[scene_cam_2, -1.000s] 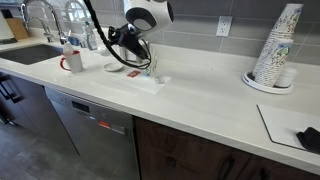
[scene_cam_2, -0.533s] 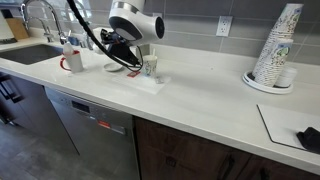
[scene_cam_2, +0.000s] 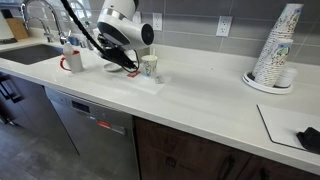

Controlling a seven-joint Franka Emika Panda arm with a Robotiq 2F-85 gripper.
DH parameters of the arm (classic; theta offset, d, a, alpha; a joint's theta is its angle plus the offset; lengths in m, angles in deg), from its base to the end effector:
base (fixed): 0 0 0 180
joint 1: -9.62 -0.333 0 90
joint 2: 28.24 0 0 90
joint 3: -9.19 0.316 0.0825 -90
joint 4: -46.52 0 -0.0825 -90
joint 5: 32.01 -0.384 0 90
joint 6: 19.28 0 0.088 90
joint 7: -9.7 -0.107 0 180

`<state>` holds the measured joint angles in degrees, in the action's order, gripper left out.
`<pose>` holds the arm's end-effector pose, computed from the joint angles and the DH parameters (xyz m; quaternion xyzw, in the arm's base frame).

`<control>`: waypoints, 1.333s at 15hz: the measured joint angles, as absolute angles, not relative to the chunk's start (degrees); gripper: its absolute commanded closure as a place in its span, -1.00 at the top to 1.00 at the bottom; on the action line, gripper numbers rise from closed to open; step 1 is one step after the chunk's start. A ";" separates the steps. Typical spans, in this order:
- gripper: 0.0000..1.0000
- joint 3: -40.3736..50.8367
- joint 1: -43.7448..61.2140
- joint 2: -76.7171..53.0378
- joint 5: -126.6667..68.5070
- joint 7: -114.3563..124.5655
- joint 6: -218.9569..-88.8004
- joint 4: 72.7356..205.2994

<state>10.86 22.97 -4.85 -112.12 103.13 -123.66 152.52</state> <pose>0.6310 -0.0497 0.3296 -0.7526 -0.2667 -0.3580 0.4841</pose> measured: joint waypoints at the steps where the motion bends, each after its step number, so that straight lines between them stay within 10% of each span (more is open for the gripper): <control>1: -0.78 10.70 22.98 -4.88 -112.12 103.15 -123.66 152.52; 20: -0.91 8.51 20.05 -1.40 -123.87 119.30 -123.80 152.54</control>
<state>8.51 20.05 -1.40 -123.87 119.30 -123.80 152.54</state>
